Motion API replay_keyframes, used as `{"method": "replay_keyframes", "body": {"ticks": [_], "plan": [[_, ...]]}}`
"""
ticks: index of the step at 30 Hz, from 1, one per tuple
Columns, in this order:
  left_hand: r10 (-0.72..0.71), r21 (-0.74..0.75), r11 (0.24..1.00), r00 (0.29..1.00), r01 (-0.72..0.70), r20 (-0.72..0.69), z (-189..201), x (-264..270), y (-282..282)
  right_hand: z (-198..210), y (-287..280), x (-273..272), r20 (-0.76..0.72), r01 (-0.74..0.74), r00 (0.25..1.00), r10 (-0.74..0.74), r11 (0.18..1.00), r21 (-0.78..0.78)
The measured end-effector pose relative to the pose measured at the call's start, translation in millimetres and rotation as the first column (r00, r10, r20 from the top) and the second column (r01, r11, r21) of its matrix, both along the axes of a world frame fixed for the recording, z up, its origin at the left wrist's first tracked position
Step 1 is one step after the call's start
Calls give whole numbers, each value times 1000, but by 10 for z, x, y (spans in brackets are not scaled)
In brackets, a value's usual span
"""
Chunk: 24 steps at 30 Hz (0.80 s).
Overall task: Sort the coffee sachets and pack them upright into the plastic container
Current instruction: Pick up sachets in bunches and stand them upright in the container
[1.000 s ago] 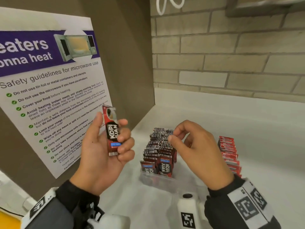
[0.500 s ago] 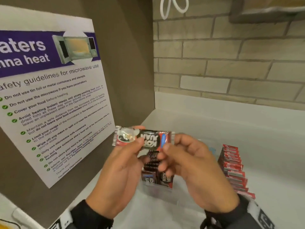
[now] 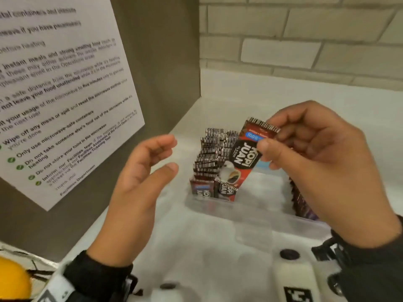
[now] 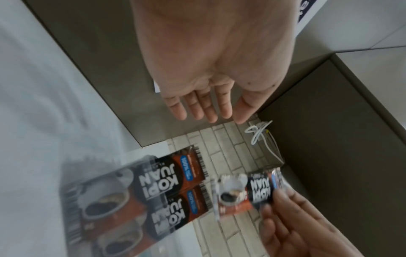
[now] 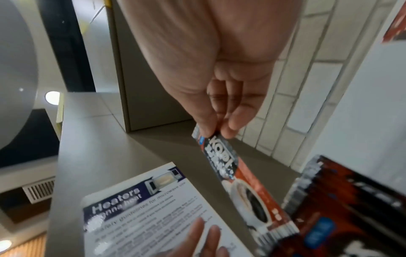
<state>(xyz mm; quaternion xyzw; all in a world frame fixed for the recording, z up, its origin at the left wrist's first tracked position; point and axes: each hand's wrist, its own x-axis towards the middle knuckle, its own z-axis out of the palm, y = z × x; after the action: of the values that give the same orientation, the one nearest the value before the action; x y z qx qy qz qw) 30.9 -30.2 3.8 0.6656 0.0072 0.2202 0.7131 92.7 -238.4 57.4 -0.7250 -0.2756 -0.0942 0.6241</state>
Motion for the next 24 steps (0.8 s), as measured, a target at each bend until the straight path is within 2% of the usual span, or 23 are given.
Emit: {"method": "replay_keyframes", "body": {"ticks": [8,12,19,24], "plan": [[-44,-72,997,990,34,-137,-246,10,-9,-499,42,-61,64,90,995,-74,951,-296],[-66,-80,995,982,53,-174,-290,57,1,-651,153,-53,-19,80,996,-90,946,-314],[-153,-49,988,953,145,-263,-379,68,-5,-648,192,-42,-150,53,982,-111,938,-344],[-165,15,984,942,177,-292,-344,78,-4,-590,185,-60,-154,38,983,-103,925,-378]]}}
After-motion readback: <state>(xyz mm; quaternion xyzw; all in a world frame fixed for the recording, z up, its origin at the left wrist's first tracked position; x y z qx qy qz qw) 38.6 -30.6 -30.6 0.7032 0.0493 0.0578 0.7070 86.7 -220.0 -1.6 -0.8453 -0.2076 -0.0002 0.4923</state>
